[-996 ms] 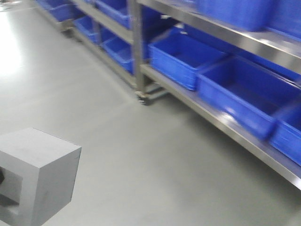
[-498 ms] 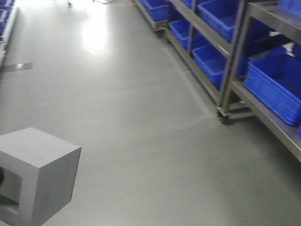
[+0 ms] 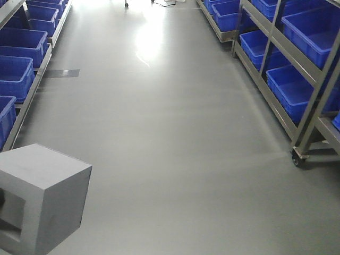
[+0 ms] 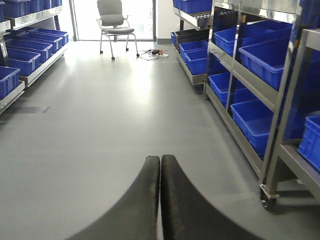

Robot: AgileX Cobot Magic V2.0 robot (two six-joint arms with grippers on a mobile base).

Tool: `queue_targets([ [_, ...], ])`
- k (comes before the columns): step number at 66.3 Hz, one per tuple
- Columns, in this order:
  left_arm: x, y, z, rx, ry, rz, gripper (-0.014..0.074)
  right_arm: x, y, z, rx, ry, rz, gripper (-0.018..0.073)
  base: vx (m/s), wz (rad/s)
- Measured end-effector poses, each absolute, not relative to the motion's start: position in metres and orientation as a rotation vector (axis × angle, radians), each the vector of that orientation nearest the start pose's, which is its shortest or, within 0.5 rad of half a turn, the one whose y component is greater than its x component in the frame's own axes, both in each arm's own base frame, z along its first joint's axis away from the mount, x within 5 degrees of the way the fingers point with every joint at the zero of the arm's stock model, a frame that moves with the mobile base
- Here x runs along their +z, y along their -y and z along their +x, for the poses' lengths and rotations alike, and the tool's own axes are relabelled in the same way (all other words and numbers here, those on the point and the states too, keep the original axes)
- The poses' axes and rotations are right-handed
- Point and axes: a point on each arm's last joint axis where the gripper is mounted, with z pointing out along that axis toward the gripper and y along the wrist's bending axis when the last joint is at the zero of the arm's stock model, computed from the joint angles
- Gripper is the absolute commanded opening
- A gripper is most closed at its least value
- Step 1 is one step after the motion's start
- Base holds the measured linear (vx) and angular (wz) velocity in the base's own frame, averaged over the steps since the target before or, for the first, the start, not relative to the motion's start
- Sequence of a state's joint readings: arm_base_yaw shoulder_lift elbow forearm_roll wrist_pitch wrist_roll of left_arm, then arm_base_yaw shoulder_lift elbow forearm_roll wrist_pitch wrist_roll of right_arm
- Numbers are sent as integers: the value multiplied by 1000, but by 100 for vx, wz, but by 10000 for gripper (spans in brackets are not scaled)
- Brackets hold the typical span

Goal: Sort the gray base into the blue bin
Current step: 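Drive down the aisle between shelves of blue bins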

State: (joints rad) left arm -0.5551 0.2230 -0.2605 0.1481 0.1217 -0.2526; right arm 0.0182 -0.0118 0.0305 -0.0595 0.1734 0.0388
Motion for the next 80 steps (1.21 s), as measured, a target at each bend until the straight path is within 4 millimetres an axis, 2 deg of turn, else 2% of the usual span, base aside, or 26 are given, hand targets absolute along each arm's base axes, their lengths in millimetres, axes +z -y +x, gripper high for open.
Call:
queue_targets([
  [80, 276, 36, 61, -504, -1552, 340, -6, 188, 0, 56, -10, -1675, -24, -9, 42, 3],
])
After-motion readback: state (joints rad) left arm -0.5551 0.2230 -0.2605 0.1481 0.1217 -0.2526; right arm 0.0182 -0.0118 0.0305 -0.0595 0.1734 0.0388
